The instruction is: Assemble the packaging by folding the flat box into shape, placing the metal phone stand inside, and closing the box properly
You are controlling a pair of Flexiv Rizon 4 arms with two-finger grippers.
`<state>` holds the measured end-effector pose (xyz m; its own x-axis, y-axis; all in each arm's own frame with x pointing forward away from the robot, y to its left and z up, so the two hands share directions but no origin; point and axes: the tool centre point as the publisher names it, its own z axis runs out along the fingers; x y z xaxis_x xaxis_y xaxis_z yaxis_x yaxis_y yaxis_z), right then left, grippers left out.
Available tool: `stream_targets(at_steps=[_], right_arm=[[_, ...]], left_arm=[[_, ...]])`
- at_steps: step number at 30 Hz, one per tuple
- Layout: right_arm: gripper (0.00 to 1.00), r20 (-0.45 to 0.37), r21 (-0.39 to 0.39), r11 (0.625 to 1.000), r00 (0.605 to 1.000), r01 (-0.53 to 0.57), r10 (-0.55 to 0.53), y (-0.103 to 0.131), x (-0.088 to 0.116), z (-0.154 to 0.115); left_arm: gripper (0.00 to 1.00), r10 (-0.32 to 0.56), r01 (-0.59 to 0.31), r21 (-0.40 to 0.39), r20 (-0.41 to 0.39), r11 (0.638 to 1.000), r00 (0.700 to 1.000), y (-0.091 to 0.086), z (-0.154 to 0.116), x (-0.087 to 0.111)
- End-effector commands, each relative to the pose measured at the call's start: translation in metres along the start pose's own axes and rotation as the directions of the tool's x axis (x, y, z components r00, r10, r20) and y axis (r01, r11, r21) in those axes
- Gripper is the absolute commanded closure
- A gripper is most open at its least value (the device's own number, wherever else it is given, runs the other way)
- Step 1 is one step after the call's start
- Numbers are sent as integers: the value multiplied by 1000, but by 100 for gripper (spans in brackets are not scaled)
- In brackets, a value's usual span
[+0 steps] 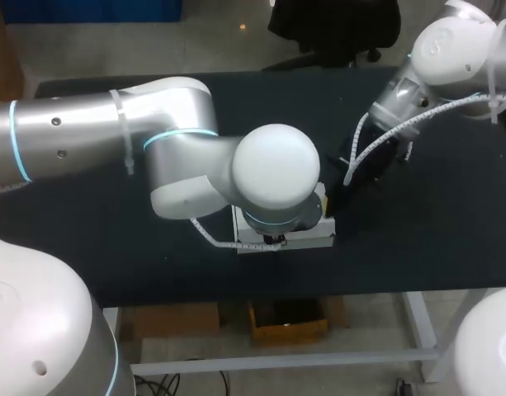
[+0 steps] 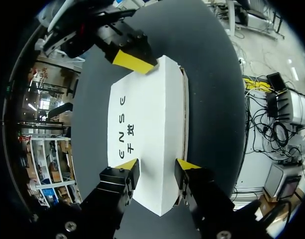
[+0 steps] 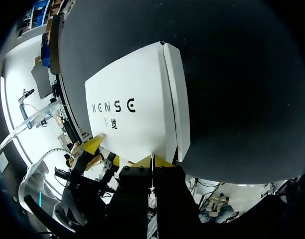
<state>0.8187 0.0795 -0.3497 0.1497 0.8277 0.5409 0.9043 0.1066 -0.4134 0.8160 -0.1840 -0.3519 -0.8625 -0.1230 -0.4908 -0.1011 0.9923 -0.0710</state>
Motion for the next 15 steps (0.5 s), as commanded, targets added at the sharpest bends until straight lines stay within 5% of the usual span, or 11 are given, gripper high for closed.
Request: stream_targets(at_steps=[1, 15], right_arm=[[100, -1, 5, 1000, 1000, 1, -1, 0, -1, 0], [100, 3, 13, 1000, 1000, -6, 5, 4, -2, 4]], left_arm=[[53, -4, 4, 4, 16, 1000, 1000, 5, -7, 3], [58, -78, 76, 50, 41, 996, 996, 21, -21, -8]])
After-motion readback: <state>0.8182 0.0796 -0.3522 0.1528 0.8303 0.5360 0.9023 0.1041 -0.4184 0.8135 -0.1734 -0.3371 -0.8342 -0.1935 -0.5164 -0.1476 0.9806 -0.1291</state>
